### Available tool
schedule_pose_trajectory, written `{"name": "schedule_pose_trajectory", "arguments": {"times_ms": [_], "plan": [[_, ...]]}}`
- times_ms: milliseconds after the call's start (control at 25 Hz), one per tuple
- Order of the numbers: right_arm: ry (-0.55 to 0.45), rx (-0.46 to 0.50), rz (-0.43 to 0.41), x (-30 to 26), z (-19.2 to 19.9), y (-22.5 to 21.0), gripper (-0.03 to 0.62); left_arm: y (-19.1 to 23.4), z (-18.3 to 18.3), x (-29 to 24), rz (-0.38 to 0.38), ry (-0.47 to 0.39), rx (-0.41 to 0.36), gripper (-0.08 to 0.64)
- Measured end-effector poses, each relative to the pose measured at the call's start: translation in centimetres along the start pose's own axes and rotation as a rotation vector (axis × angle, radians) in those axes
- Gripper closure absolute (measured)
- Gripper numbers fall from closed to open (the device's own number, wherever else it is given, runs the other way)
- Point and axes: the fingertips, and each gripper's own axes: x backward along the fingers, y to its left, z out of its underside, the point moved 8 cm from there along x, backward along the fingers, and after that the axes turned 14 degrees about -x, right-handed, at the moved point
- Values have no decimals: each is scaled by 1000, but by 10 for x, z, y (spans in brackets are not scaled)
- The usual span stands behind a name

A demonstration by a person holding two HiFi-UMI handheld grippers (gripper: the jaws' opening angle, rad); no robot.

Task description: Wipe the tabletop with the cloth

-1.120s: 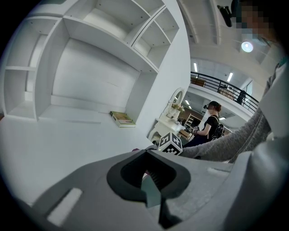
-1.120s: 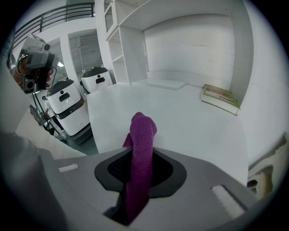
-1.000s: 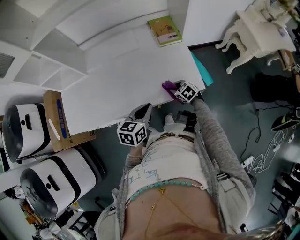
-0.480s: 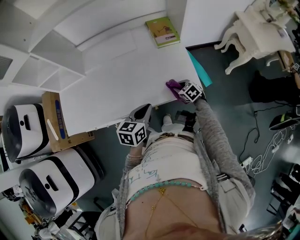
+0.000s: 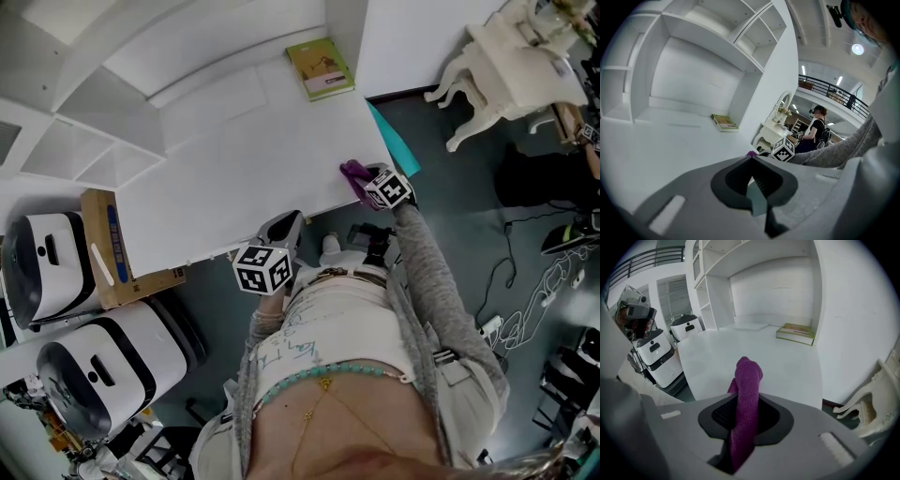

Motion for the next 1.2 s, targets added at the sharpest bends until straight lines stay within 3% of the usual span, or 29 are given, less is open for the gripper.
{"name": "schedule_pose_trajectory", "arguments": {"times_ms": [560, 1200], "plan": [[-21, -57, 48, 15, 10, -23, 495, 3, -3, -3, -14, -8, 13, 560], [-94, -187, 190, 43, 37, -61, 497, 7, -2, -1, -5, -3, 12, 560]]}}
